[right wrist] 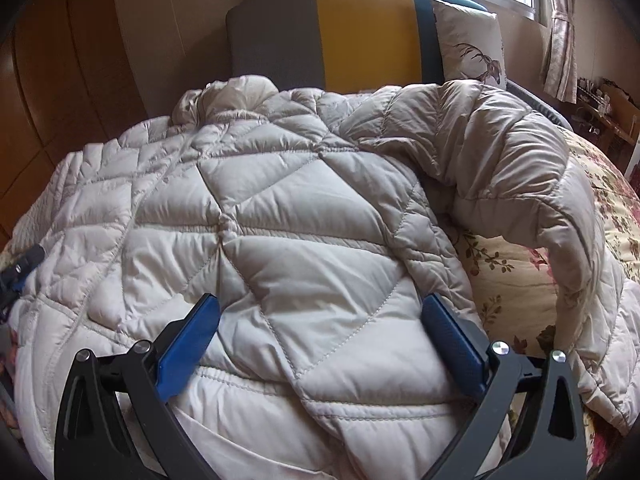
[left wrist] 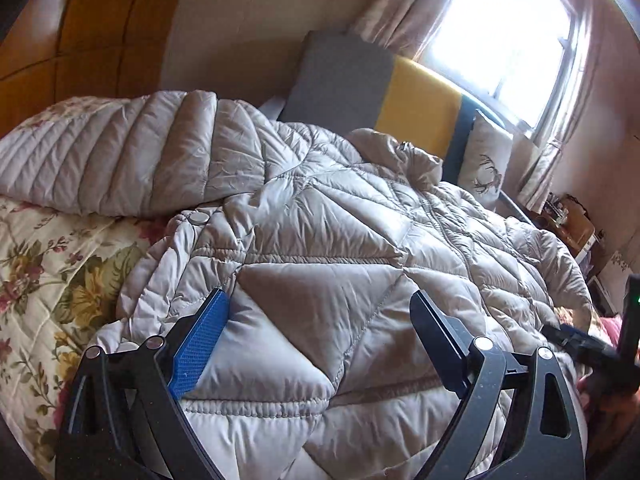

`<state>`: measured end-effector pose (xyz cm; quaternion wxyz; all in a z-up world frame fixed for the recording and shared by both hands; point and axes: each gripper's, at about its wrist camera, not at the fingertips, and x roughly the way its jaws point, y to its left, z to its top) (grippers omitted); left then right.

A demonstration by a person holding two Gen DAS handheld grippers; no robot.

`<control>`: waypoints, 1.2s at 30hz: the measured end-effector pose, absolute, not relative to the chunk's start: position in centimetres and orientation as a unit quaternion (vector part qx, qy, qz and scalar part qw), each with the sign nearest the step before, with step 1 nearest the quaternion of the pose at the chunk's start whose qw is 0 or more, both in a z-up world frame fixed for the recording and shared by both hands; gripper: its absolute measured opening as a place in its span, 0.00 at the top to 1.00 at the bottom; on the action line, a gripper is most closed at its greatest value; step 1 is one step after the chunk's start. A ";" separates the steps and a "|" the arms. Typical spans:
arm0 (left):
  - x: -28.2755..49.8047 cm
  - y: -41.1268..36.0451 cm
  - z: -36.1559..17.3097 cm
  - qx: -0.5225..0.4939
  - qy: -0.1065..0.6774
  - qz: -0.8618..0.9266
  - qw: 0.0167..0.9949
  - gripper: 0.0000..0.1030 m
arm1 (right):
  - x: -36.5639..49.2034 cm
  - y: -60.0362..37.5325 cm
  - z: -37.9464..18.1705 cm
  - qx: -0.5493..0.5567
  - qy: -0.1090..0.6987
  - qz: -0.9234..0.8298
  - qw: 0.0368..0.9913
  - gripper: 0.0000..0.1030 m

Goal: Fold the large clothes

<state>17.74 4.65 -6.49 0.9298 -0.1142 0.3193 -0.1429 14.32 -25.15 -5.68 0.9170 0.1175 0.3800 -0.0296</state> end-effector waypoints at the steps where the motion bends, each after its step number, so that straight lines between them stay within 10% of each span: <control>1: 17.6 4.8 -6.5 -0.114 0.315 -0.147 0.930 0.11 | 13.7 -25.8 -5.3 0.142 0.372 -0.031 0.917 0.03; 16: 17.7 5.5 -6.9 -0.117 0.318 -0.154 0.928 0.10 | 5.6 -41.5 -8.5 0.592 0.235 -0.102 0.764 0.28; 30: 18.1 5.2 -7.1 -0.107 0.325 -0.154 0.927 0.06 | 2.4 -49.8 -6.9 0.606 0.192 -0.243 0.733 0.24; 36: 18.3 5.0 -7.2 -0.104 0.327 -0.155 0.926 0.05 | 3.1 -53.7 -7.6 0.573 0.196 -0.304 0.736 0.38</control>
